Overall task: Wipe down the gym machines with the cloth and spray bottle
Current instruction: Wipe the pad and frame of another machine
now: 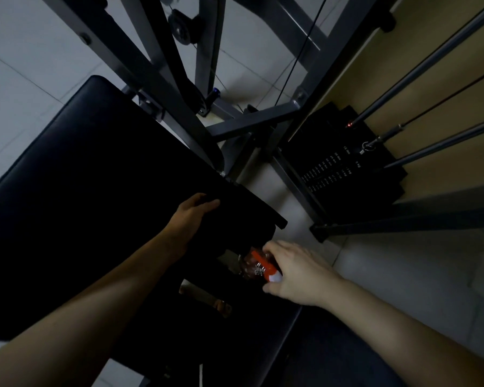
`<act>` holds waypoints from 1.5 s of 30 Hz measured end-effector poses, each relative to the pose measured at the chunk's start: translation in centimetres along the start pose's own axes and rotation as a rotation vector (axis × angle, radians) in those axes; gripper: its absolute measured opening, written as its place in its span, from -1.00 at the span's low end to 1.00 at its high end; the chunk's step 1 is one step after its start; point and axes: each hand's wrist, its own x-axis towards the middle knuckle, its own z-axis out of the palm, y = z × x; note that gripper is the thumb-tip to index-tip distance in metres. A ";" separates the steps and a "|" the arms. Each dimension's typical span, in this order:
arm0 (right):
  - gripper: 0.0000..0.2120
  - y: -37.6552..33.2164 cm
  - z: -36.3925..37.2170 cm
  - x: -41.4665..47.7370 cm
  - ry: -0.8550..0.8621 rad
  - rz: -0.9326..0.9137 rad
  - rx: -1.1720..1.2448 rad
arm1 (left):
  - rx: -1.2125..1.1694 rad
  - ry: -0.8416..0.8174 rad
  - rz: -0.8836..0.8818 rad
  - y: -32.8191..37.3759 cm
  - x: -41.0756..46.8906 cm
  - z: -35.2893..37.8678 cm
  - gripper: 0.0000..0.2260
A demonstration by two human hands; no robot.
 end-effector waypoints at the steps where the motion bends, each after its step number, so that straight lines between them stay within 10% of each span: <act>1: -0.43 -0.1 -0.2 0.3 -0.025 -0.027 -0.051 | 0.006 0.024 0.007 -0.1 0.1 0.0 -0.84; 10: -0.31 -1.3 -0.3 0.8 -0.078 -0.128 -0.234 | 0.004 0.032 0.006 -0.3 0.4 -0.1 -0.75; 20: -0.92 -1.5 -1.9 0.4 0.068 0.020 -0.141 | 0.016 -0.006 -0.028 -0.1 0.6 -0.1 -0.78; 45: -0.23 0.1 -1.4 -0.9 0.008 -0.120 -0.292 | 0.085 -0.033 -0.041 1.5 -0.1 0.8 -0.77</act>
